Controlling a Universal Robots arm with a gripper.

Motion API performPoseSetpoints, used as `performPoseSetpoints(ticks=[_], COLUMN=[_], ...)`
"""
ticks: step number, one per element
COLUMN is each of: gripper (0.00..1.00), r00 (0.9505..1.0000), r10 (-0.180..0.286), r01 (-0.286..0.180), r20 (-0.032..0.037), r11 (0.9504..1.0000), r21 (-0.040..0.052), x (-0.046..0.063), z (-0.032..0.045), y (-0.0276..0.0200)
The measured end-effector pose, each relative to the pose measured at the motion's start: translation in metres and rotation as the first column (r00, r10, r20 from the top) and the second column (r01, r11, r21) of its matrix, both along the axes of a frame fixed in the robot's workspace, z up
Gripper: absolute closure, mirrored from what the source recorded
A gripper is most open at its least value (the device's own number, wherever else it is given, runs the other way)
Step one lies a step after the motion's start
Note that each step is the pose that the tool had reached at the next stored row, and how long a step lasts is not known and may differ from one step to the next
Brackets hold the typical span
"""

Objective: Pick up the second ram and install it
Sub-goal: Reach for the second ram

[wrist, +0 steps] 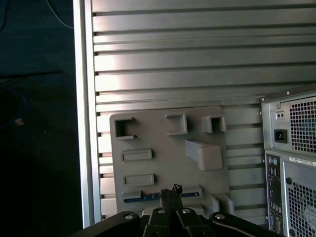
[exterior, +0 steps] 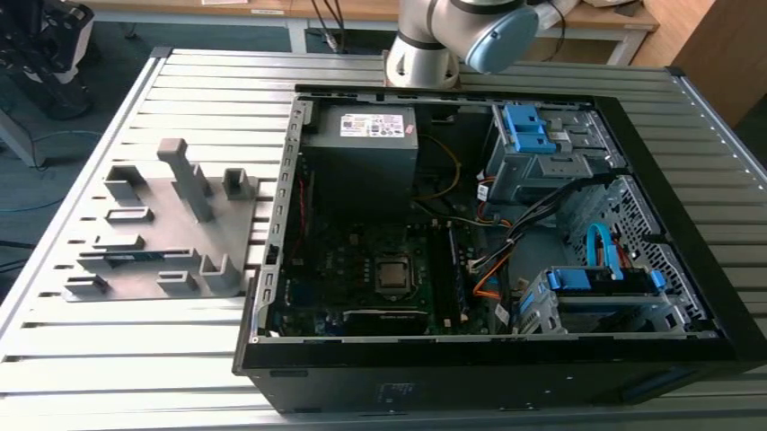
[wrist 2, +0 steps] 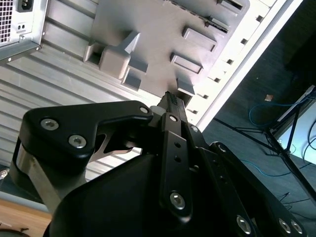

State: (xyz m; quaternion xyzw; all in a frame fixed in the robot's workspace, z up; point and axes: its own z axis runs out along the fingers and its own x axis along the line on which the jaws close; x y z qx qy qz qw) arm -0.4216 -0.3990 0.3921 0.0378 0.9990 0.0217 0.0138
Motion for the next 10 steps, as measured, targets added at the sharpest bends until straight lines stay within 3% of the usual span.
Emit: performPoseSetpoints(ticks=[10], gripper=[0.9], r00=[1.0], r10=[0.0], r01=[0.0], r20=[0.0], r11=[1.0], r21=[0.0], x=[-0.0102], z=[-0.0003], y=[0.0])
